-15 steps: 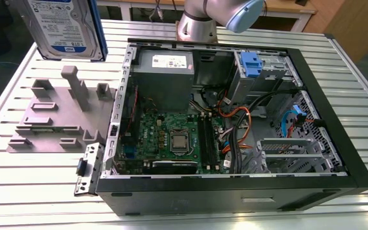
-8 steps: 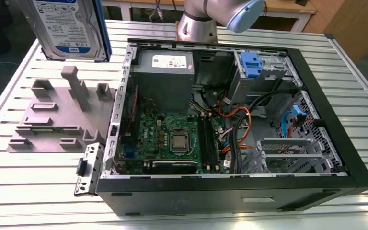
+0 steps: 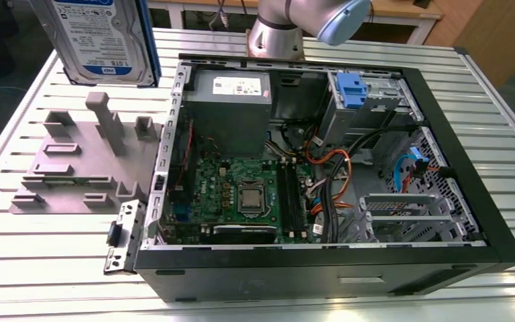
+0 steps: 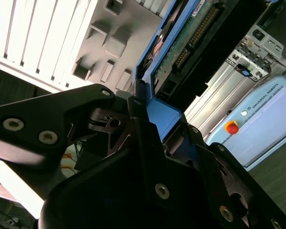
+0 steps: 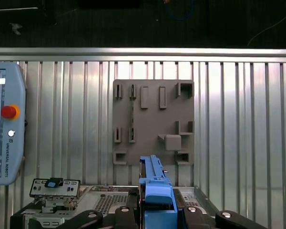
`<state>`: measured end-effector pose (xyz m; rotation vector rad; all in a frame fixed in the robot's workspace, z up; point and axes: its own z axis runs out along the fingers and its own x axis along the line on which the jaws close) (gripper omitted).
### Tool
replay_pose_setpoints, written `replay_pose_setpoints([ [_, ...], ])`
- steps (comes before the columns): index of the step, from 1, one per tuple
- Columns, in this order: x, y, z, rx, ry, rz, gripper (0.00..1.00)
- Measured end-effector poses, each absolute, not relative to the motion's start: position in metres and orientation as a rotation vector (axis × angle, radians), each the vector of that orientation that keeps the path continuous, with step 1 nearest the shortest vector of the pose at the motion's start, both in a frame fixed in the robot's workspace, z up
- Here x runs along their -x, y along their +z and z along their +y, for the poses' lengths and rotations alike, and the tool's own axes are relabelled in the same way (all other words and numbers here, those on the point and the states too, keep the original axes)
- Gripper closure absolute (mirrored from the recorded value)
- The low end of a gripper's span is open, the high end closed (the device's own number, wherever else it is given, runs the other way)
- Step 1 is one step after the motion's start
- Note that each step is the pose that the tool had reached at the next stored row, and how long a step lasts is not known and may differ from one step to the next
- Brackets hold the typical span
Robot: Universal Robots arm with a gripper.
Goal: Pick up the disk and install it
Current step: 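Pick up the disk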
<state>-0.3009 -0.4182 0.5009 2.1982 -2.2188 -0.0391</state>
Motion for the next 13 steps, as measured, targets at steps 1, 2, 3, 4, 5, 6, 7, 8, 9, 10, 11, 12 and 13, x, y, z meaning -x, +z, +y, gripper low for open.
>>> replay_pose_setpoints([
  [1,0.3001,0.5009,-0.4183,-2.198,-0.039,-2.219,0.63],
  [2,0.2994,0.5009,-0.4184,-2.198,-0.039,-2.219,0.63],
  [3,0.2988,0.5009,-0.4184,-2.198,-0.039,-2.219,0.63],
  [4,0.2980,0.5008,-0.4185,-2.198,-0.039,-2.219,0.63],
  [5,0.2974,0.5009,-0.4186,-2.198,-0.039,-2.219,0.63],
  [6,0.2968,0.5009,-0.4186,-2.198,-0.039,-2.219,0.63],
  [7,0.2962,0.5008,-0.4185,-2.198,-0.039,-2.219,0.63],
  [8,0.2955,0.5009,-0.4185,-2.198,-0.039,-2.219,0.63],
  [9,0.2953,0.5009,-0.4186,-2.198,-0.039,-2.219,0.63],
  [10,0.2949,0.5008,-0.4186,-2.198,-0.039,-2.219,0.63],
  [11,0.2947,0.5009,-0.4186,-2.198,-0.039,-2.219,0.63],
  [12,0.2947,0.5009,-0.4186,-2.198,-0.039,-2.219,0.63],
  [13,0.2945,0.5009,-0.4186,-2.198,-0.039,-2.219,0.63],
])
